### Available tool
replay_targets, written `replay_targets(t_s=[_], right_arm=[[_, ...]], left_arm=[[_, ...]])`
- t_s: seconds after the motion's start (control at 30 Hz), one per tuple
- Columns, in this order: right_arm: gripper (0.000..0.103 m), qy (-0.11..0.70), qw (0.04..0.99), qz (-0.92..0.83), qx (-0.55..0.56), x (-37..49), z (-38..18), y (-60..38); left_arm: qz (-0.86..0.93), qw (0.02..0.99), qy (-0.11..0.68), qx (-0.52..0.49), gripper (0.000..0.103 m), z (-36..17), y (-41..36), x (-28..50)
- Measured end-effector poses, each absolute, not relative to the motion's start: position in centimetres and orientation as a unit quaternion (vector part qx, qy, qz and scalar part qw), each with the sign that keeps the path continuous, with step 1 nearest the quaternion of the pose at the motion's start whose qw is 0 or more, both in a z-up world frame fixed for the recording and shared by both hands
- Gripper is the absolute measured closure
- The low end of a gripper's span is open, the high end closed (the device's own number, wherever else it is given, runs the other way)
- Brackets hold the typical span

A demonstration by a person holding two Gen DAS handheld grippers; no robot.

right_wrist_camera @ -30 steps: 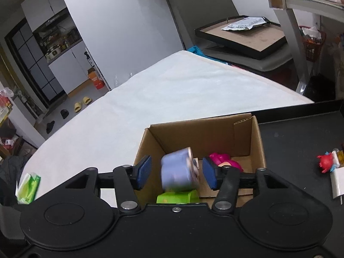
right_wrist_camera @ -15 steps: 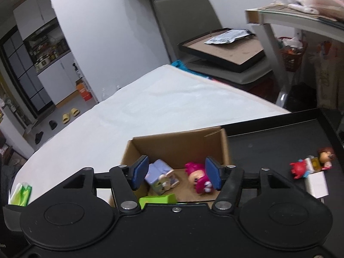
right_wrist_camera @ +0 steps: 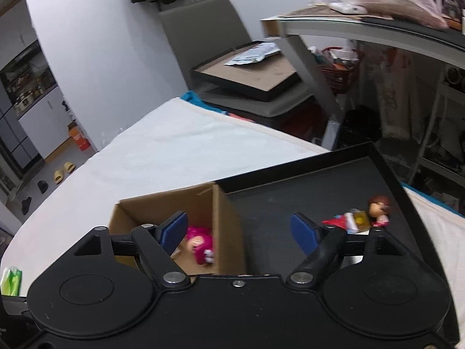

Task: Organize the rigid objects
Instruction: 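Move the right gripper to the white plug charger and grasp it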

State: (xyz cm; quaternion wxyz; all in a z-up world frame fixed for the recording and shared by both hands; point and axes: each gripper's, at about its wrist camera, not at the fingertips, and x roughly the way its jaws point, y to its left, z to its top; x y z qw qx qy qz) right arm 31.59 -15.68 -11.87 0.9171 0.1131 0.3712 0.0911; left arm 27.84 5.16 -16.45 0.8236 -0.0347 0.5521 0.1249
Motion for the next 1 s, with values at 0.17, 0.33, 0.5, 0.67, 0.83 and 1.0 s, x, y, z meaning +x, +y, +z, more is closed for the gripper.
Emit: replay_targets(t_s=[0.17,0.33,0.5,0.67,0.83,1.0], right_arm=[[0.025,0.388,0.912,0.071,0.118,31.9,-12.6,-17.6],[0.024,0.412,0.899,0.051,0.135,32.3,-13.9,-19.8],[0.024,0.429,0.892,0.023,0.143,32.7,-15.4,-21.6],[0.024,0.441,0.888,0.013,0.131,33.3,-16.6,-22.2],[0.023,0.452,0.884,0.009,0.121,34.0,-17.8,-22.7],[0.023,0.471,0.875,-0.020,0.110,34.6,-19.8,-23.2]], left_arm=[[0.135,0.819,0.557,-0.023,0.041,-16.6,4.1,27.9],[0.150,0.813,0.563,-0.020,0.040,-16.7,3.6,28.4],[0.163,0.807,0.567,-0.016,0.040,-16.8,3.0,29.3],[0.169,0.801,0.575,-0.006,0.040,-17.2,1.8,30.4],[0.184,0.789,0.587,0.012,0.034,-17.6,0.8,31.0],[0.199,0.777,0.597,0.031,0.032,-18.1,0.3,31.7]])
